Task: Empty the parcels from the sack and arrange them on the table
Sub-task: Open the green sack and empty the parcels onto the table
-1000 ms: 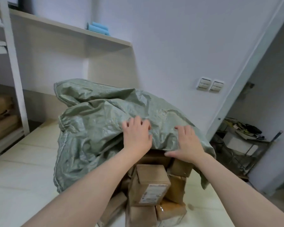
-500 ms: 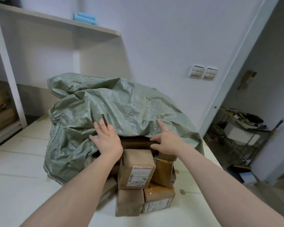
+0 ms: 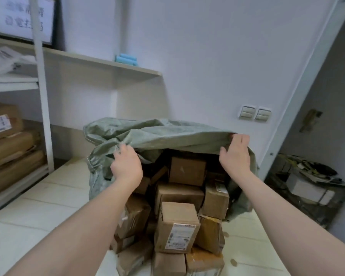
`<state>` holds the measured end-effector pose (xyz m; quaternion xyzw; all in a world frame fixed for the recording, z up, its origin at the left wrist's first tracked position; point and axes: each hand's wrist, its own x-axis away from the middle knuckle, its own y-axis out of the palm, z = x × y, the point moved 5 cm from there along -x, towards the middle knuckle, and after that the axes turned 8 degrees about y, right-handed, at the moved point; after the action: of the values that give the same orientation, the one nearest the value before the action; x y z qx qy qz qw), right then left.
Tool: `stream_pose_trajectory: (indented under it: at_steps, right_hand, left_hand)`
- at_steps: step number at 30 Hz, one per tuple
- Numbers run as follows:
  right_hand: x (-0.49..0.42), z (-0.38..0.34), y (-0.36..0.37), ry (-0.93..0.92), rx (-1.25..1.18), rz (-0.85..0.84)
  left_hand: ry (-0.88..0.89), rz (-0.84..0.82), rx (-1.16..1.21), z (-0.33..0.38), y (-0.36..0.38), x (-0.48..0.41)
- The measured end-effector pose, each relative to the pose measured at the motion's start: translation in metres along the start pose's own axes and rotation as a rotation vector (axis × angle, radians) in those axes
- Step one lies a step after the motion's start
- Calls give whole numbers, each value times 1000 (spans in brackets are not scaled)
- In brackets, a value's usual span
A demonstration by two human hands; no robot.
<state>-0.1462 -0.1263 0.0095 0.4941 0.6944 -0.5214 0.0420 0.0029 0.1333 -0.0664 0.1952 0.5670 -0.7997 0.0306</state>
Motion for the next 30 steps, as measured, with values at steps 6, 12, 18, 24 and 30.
stream_pose_trajectory:
  at_steps: [6, 12, 18, 24, 30]
  right_hand:
    - [5, 6, -27, 195, 343, -28]
    - [7, 28, -36, 307, 493, -92]
    - [9, 26, -19, 314, 509, -215]
    - [-5, 48, -1, 559, 427, -211]
    - [-66, -6, 34, 281, 443, -81]
  left_hand:
    - [-146, 166, 224, -24, -82, -11]
    - [-134, 388, 382, -52, -101, -4]
    - [233, -11, -234, -17, -67, -8]
    - [281, -693, -369, -22, -13, -26]
    - [196, -155, -204, -18, -25, -124]
